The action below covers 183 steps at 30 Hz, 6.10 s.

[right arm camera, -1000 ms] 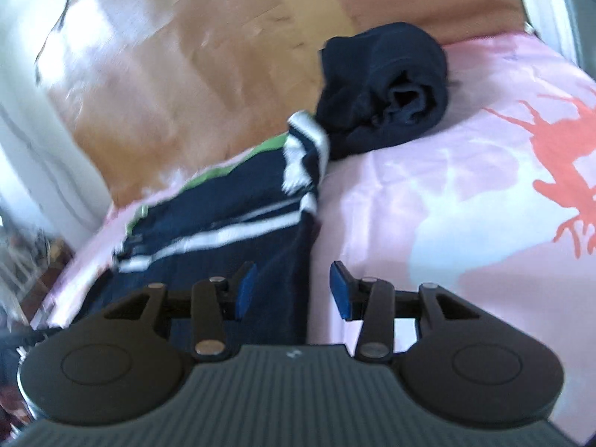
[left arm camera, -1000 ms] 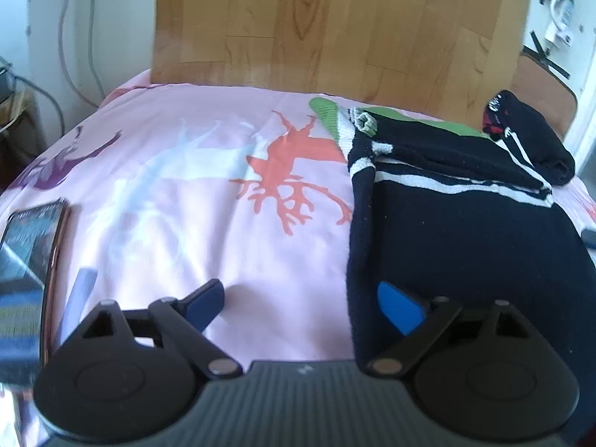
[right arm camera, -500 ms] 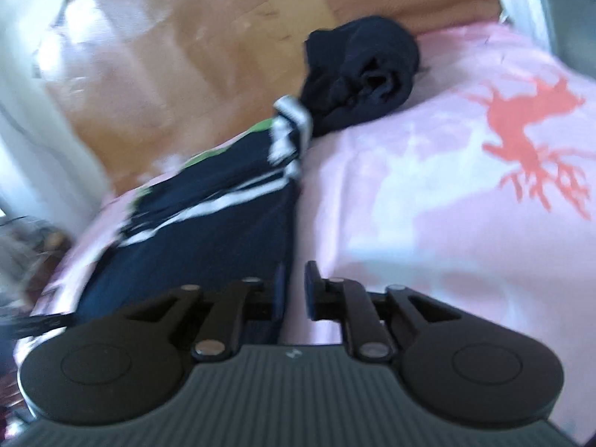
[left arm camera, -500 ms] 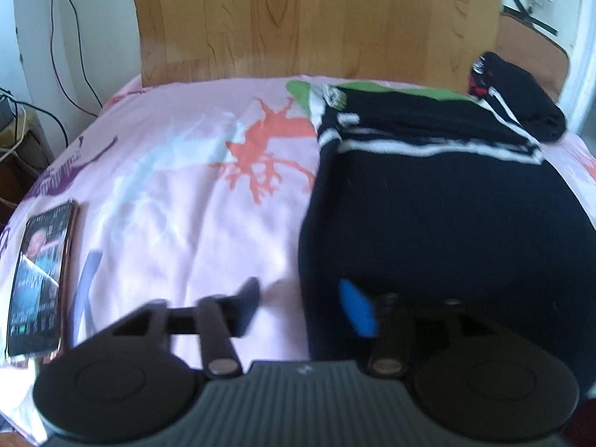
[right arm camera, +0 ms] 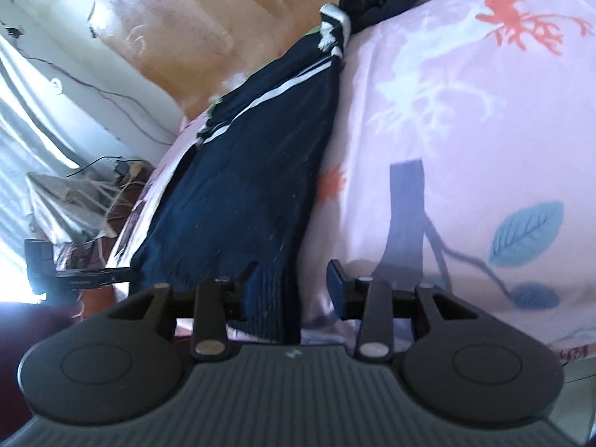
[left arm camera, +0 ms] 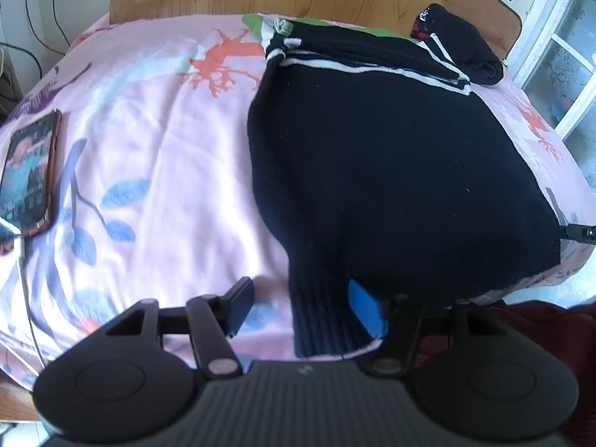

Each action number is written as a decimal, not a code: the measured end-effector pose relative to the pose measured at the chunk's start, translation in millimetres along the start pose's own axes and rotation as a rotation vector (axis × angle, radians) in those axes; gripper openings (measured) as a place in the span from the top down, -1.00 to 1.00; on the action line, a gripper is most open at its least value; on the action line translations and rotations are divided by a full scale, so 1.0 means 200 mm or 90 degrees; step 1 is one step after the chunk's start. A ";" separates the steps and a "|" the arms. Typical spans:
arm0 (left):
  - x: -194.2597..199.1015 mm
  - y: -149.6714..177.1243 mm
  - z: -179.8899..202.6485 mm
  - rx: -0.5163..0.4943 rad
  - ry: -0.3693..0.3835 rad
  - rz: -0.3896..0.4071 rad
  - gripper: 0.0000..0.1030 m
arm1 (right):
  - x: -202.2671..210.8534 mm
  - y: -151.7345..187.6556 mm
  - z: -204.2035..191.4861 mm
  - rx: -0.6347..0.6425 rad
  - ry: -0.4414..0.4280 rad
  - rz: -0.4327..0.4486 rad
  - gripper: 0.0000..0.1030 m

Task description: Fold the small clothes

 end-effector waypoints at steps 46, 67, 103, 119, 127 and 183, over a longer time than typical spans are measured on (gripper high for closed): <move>0.18 -0.31 -0.83 0.332 -0.317 0.278 0.24 | -0.41 -0.78 0.18 -0.029 0.003 0.211 -0.06; -0.32 -0.71 -0.86 0.172 -0.857 0.335 -0.99 | -0.75 -0.72 0.08 0.039 0.011 0.190 -0.03; -0.42 -1.10 0.38 0.118 -0.187 0.262 -0.99 | -0.63 -0.70 0.18 -0.046 -0.136 0.261 -0.06; -0.56 -1.10 0.60 0.044 -0.202 0.246 -0.99 | -0.67 -0.68 0.08 0.046 -0.115 0.233 -0.21; -0.62 -1.09 0.49 0.055 -0.235 0.216 -0.99 | -0.68 -0.70 0.11 0.020 -0.064 0.241 -0.18; -0.64 -1.04 0.38 0.063 -0.236 0.203 -1.00 | -0.44 -0.40 0.04 0.217 0.218 0.110 0.95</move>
Point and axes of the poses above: each gripper's, at about its wrist camera, not at the fingertips, and x roughly against the way its jaws point, z to its right, y to its underside, the point moved 3 cm from there along -x, roughly the way its jaws point, and after that the axes turned 15 degrees about -y, right-handed, at the moved point
